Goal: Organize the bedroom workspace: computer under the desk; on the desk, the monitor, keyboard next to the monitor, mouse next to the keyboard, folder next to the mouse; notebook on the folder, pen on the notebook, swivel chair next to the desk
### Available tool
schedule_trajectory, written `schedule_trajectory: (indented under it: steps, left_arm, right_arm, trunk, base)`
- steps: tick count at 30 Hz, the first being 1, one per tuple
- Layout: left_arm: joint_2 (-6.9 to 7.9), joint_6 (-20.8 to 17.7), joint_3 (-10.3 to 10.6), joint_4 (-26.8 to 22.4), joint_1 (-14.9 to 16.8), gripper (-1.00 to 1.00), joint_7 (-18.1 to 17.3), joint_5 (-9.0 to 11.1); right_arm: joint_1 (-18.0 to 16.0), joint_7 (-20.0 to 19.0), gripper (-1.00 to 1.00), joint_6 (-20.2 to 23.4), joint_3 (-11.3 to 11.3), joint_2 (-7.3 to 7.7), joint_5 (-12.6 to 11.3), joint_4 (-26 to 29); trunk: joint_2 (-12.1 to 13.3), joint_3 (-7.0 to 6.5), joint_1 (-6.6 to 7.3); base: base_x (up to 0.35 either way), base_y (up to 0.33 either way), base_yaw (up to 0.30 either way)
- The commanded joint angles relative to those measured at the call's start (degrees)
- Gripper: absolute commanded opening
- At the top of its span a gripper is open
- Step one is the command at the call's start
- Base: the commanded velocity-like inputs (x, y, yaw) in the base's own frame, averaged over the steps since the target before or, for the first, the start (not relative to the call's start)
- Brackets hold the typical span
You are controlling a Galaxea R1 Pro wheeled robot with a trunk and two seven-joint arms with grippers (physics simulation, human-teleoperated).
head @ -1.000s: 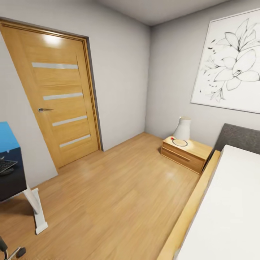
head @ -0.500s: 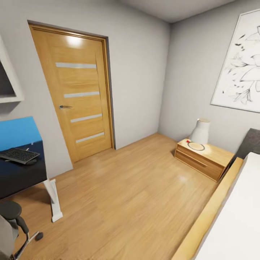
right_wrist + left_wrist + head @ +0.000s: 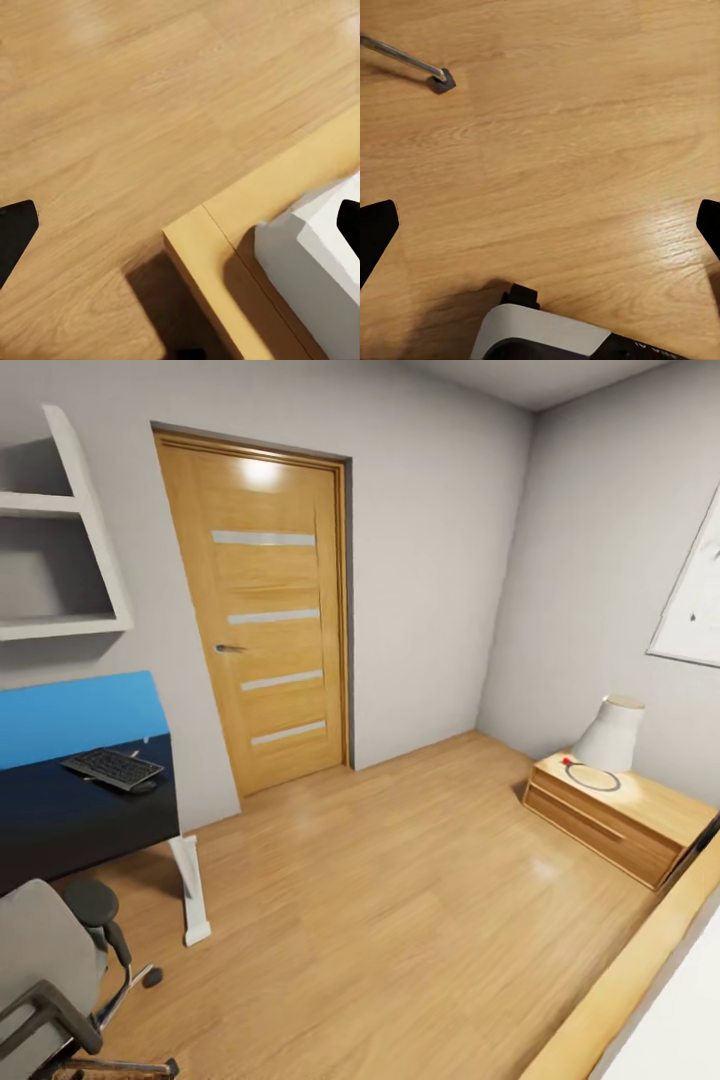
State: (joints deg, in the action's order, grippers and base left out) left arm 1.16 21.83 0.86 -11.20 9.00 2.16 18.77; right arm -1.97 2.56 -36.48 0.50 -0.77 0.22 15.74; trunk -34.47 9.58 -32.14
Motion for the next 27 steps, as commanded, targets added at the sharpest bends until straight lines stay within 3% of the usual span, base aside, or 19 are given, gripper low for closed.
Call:
schedule_trajectory:
  steps: [1, 18, 27]
  left_arm:
    - [-0.01, 0.16, 0.11, 0.04, 0.05, 1.00, 0.22, -0.03]
    - [-0.72, 0.27, 0.20, 0.04, 0.05, 1.00, 0.12, -0.05]
    - [-0.72, 0.30, 0.77, 0.04, 0.05, 1.00, 0.27, -0.08]
  right_arm:
    - [-0.03, 0.16, 1.00, -0.16, 0.03, -0.02, 0.04, -0.01]
    - [-0.01, 0.16, 1.00, -0.08, 0.01, -0.02, 0.04, -0.01]
    - [-0.01, 0.08, 1.00, -0.34, -0.05, 0.18, 0.04, 0.06]
  trunk:
    - [-0.08, 0.13, -0.02]
    - [-0.08, 0.78, -0.02]
    - [-0.08, 1.13, -0.02]
  base:
    - [0.010, 0.009, 0.266]
    - [0.196, 0.227, 0.264]
    - [0.316, 0.027, 0.217]
